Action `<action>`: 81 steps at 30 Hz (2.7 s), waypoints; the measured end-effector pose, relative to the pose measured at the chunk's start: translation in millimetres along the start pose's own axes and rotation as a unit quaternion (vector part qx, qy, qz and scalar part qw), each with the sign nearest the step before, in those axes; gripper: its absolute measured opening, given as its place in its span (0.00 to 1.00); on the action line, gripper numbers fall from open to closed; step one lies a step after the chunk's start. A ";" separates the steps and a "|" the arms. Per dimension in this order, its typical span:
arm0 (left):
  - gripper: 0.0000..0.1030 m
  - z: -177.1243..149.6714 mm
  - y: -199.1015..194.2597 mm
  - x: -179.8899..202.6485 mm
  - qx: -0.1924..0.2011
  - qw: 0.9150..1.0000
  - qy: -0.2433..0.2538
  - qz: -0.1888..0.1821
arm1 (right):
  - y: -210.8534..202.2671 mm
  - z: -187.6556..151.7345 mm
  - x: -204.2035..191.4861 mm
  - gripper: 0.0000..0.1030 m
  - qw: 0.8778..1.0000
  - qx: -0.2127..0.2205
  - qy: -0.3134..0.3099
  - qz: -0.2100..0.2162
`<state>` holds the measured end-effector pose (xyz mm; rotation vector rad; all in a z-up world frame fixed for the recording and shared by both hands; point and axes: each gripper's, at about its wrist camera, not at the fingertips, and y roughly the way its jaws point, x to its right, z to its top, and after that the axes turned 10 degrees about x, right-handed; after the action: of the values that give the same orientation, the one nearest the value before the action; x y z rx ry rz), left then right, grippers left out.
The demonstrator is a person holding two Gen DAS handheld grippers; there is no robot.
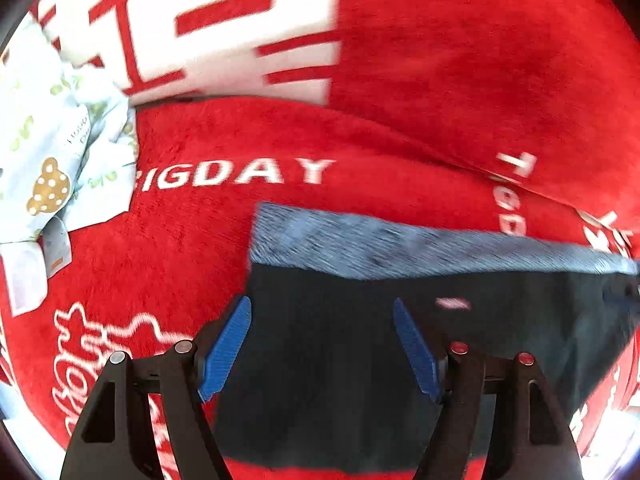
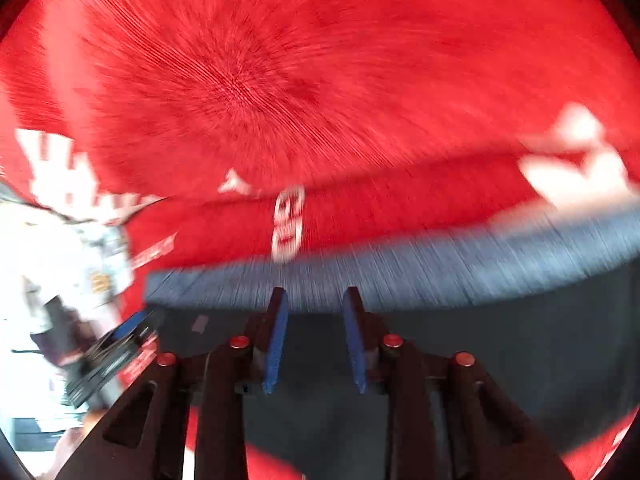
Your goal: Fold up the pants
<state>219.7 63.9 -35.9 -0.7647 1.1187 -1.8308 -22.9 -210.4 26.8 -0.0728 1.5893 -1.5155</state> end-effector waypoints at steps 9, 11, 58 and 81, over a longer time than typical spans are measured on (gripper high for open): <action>0.73 -34.7 14.2 67.6 -0.054 0.998 0.022 -0.025 | -49.0 -92.6 105.5 0.39 0.978 -0.005 0.205 0.041; 0.83 -44.9 15.6 65.8 -0.051 0.998 0.016 -0.018 | -44.3 -98.0 110.8 0.39 0.975 0.003 0.217 0.047; 0.91 -26.1 -13.7 159.5 -0.027 0.996 0.081 -0.011 | -142.5 -85.2 183.1 0.33 0.974 0.109 0.193 -0.052; 0.91 -45.5 8.6 322.9 -0.066 0.982 0.162 -0.068 | -190.2 -49.0 302.6 0.55 0.937 0.167 0.308 -0.006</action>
<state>35.7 -205.5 -39.4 -0.6446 1.4370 -2.0638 -329.3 -399.9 7.8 0.6422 1.7628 -1.9128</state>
